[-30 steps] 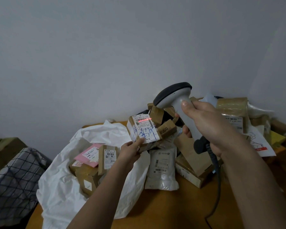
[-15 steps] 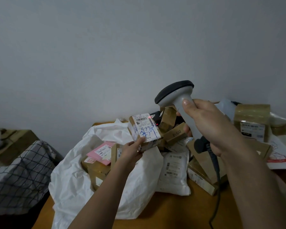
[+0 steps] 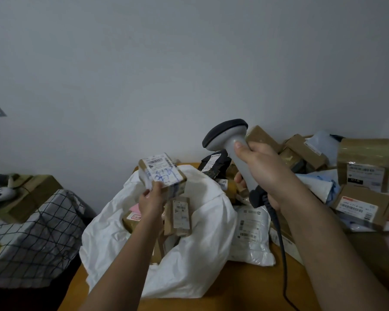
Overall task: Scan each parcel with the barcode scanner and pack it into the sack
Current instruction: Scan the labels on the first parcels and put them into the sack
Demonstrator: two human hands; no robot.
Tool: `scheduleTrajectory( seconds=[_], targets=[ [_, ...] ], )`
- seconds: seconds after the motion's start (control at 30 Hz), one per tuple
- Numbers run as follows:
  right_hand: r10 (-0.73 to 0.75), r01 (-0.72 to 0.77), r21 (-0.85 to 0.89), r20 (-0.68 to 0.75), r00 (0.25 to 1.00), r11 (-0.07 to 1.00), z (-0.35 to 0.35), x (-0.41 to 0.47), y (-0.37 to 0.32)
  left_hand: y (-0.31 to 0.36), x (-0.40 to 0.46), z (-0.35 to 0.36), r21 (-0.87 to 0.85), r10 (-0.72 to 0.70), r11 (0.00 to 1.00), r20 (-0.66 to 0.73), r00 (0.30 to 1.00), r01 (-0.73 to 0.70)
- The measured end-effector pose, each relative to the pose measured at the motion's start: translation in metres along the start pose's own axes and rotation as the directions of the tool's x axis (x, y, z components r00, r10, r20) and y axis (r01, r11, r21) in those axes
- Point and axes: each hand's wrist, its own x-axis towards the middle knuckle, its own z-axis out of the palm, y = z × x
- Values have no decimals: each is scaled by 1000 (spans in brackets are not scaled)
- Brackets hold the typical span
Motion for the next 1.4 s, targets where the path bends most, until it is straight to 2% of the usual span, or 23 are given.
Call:
scheduleTrajectory(
  seconds=[0.1,0.13,0.17,0.23,0.27,0.3,0.33,0.43,0.5,0.6,0.7,0.77,0.9,1.0,1.07,1.13,1.2,1.27,1.33,1.4],
  targets=[
    [39,-40,12,18,999,999,10,7,6,-2,12,-15,34,-23,999,-129,991,28],
    [50,-50,18,28,998,999,14,9,8,-6,17,-19,114,9,994,-140,990,7],
    [62,-62,24,39,997,998,17,11,10,-12,23,-23,274,75,961,-149,986,-32],
    [85,-87,25,54,995,996,23,14,14,-23,35,-31,640,256,757,-104,961,-132],
    [93,-94,21,57,994,995,26,14,17,-28,40,-34,736,322,648,-32,946,-196],
    [98,-99,11,55,994,995,27,15,19,-33,44,-36,775,343,580,48,938,-252],
    [106,-106,-5,48,993,994,28,15,22,-38,48,-37,781,329,554,114,937,-289],
    [142,-142,-28,7,990,989,26,14,31,-50,56,-38,740,285,557,256,924,-377],
    [168,-168,-34,-24,986,985,22,13,36,-51,60,-34,747,267,520,318,910,-414],
    [203,-206,-27,-89,975,978,11,12,44,-47,63,-16,818,224,438,303,927,-373],
    [238,-241,-1,-163,957,970,-6,10,53,-41,44,10,864,282,386,223,933,-323],
    [249,-249,29,-210,945,968,-20,7,59,-43,26,28,847,374,350,265,889,-400],
    [287,-270,96,-289,914,958,-49,-2,73,-59,-14,63,744,452,243,481,751,-623],
    [302,-274,130,-317,899,953,-74,-7,81,-75,-42,90,570,488,128,676,552,-812],
    [293,-263,136,-319,901,955,-92,-9,87,-91,-57,108,425,422,105,800,427,-899],
    [291,-264,129,-306,906,956,-109,-10,94,-112,-69,124,355,260,146,887,382,-923],
    [294,-269,125,-289,911,955,-127,-11,102,-140,-77,139,391,41,194,913,405,-900],
    [279,-264,92,-275,920,960,-144,-11,113,-172,-82,151,482,-159,175,874,458,-858],
    [255,-252,46,-244,936,967,-159,-12,125,-201,-86,155,593,-284,145,792,541,-792],
    [242,-240,36,-194,951,970,-171,-12,138,-228,-88,156,681,-340,116,711,616,-723]
  ],
)
